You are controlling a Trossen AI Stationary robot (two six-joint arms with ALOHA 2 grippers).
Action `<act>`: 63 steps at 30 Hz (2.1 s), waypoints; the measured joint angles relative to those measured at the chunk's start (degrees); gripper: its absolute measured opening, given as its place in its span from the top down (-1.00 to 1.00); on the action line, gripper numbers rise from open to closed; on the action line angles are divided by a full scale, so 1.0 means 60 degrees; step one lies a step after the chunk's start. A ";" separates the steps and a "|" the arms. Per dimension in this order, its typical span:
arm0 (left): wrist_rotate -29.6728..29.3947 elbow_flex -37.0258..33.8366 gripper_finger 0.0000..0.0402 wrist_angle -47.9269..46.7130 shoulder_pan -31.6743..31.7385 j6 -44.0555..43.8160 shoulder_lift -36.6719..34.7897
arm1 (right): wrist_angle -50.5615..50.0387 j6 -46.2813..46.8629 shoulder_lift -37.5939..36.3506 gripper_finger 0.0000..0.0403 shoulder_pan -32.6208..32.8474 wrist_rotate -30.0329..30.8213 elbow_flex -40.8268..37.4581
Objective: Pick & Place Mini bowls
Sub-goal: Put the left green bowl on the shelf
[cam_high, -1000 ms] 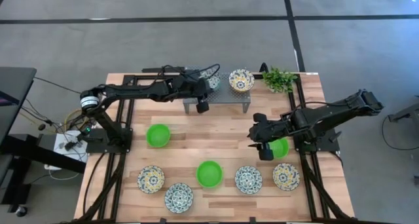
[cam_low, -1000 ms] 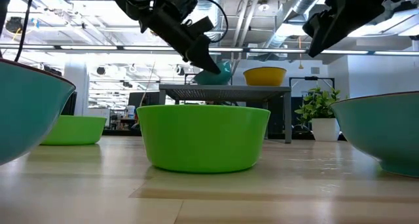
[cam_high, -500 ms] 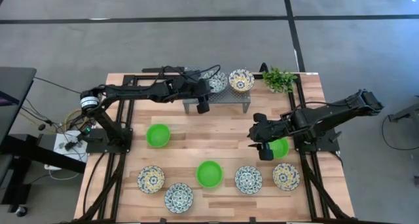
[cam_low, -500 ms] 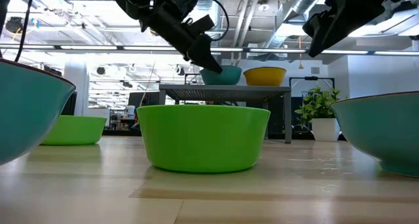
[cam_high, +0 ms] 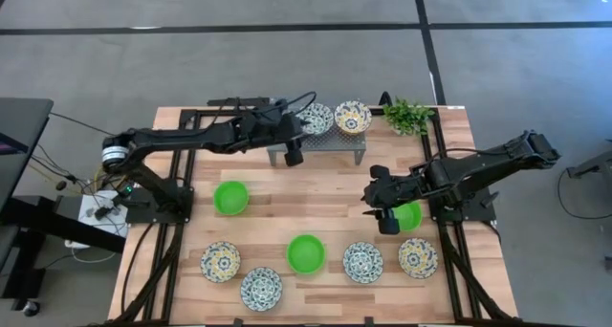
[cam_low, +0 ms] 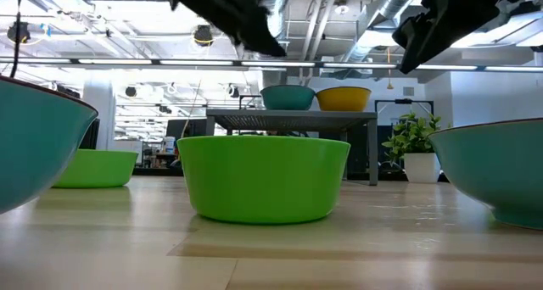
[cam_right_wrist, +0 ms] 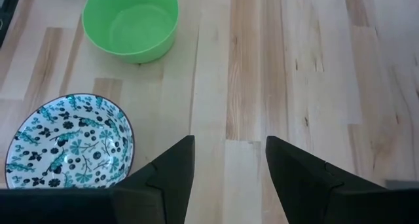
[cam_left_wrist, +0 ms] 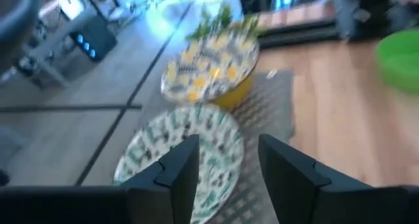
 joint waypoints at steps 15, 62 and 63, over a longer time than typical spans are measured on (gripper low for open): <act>0.0090 -0.1154 0.25 -0.6477 -0.3598 -0.6253 -0.2925 | 0.1372 0.0482 0.0000 0.08 0.0000 0.0015 -0.0742; -0.0093 -0.5923 0.94 -0.6219 -0.5167 -0.9325 -0.3681 | 0.3226 -0.0379 0.0004 0.08 -0.0036 0.0022 -0.1038; -0.0059 -0.5923 0.93 -0.6156 -0.5167 -0.9203 -0.3681 | 0.3226 -0.0378 0.0004 0.08 -0.0036 0.0022 -0.1036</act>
